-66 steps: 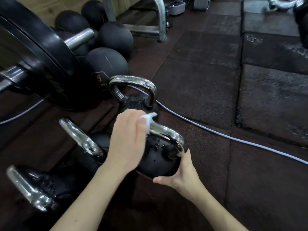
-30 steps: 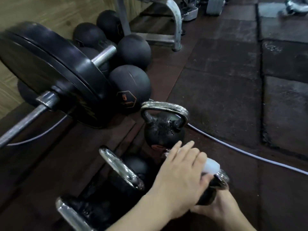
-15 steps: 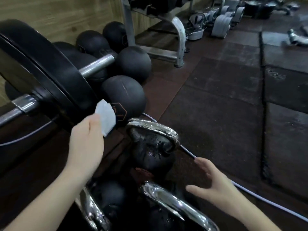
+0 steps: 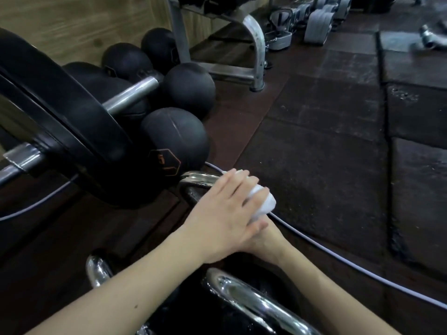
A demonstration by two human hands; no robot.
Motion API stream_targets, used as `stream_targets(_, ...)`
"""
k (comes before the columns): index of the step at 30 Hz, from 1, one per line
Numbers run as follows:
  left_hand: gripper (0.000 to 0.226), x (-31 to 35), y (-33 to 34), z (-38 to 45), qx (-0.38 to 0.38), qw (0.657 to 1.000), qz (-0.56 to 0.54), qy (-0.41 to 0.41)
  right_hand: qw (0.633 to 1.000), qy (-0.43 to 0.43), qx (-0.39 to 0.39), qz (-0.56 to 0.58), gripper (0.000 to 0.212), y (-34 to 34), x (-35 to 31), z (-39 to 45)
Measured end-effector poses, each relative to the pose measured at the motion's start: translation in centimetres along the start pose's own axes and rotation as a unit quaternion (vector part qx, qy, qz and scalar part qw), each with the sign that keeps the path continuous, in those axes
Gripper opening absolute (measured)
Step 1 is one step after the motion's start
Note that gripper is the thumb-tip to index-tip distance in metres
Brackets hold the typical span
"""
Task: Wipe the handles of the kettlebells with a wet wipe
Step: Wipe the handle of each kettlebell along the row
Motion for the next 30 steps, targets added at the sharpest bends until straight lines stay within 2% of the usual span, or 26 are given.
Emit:
stream_targets(2,0.061,0.2,0.2,0.5,-0.005,1.0,0.013,0.016,1.0,0.002,-0.005,-0.002,0.079,0.3,0.3,0.1)
stream_targets(4,0.057,-1.0,-0.4,0.0,0.004,1.0,-0.011,-0.002,1.0,0.009,0.016,0.023,0.101,-0.2,0.8,0.3)
stream_targets(6,0.056,-3.6,-1.1,-1.4,0.015,0.996,-0.05,-0.069,0.998,0.004,0.038,0.044,0.124,-0.9,0.8,0.1)
stream_targets(8,0.058,-7.0,-1.1,-3.7,0.041,0.982,-0.095,-0.159,0.998,0.005,0.035,0.057,0.125,-0.8,0.8,-0.1)
stream_targets(9,0.053,-8.8,-1.2,-5.1,0.07,0.963,-0.136,-0.22,0.998,0.007,0.037,0.053,0.121,-0.9,0.9,-0.1)
stream_targets(11,0.041,-11.6,-0.5,-8.0,0.125,0.897,-0.252,-0.342,0.998,0.01,0.034,0.042,0.114,-0.8,1.1,-0.1)
stream_targets(12,0.04,-12.0,-0.3,-8.6,0.132,0.881,-0.269,-0.365,0.999,0.01,0.031,0.038,0.112,-0.8,1.0,-0.1)
stream_targets(13,0.037,-11.6,-1.0,-8.3,0.13,0.9,-0.234,-0.343,0.999,0.005,0.033,0.037,0.111,-0.9,0.9,-0.1)
stream_targets(15,0.026,-9.4,-2.5,-5.8,0.102,0.947,-0.182,-0.244,0.998,0.007,0.039,0.042,0.112,-1.0,0.8,-0.1)
stream_targets(16,0.026,-8.0,-3.0,-4.0,0.063,0.975,-0.092,-0.191,0.998,0.004,0.043,0.048,0.113,-1.0,0.7,-0.1)
stream_targets(18,0.028,-4.7,-3.0,0.0,0.015,0.994,0.058,-0.095,0.999,0.004,0.032,0.031,0.115,-0.7,0.9,0.1)
stream_targets(19,0.03,-2.7,-2.0,1.6,-0.002,0.996,0.072,-0.051,0.999,0.007,0.027,0.018,0.113,-0.6,1.0,0.0)
stream_targets(21,0.03,0.4,0.1,3.3,-0.001,0.998,0.066,0.005,1.0,0.002,0.005,-0.002,0.096,-0.1,0.7,0.1)
stream_targets(23,0.023,1.9,2.0,3.3,0.002,0.996,0.08,0.035,0.999,0.016,-0.025,-0.04,0.058,1.1,0.9,0.7)
stream_targets(24,0.026,1.8,2.1,3.0,-0.002,0.996,0.084,0.037,0.998,0.029,-0.038,-0.047,0.048,1.3,0.9,0.6)
stream_targets(25,0.03,1.4,1.9,2.8,-0.002,0.997,0.071,0.034,0.999,0.025,-0.029,-0.032,0.057,1.1,1.0,0.7)
stream_targets(27,0.033,0.1,0.0,2.1,0.026,0.998,0.059,0.015,1.0,0.016,0.008,0.011,0.1,0.2,1.2,0.9)
stream_targets(28,0.033,-1.4,-0.6,1.5,0.041,0.998,0.044,-0.023,0.999,0.021,0.019,0.026,0.114,-0.2,1.2,0.6)
stream_targets(30,0.042,-5.5,-1.6,-1.3,0.103,0.983,0.004,-0.149,0.998,0.017,0.017,0.055,0.124,-0.5,1.6,0.4)
Point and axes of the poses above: each hand's wrist, its own z-axis towards the middle knuckle, its own y-axis out of the palm, x = y × z, the point moved 10 cm from there along z, towards the middle knuckle, and after that the axes turned 15 degrees about y, right-handed, at the moved point
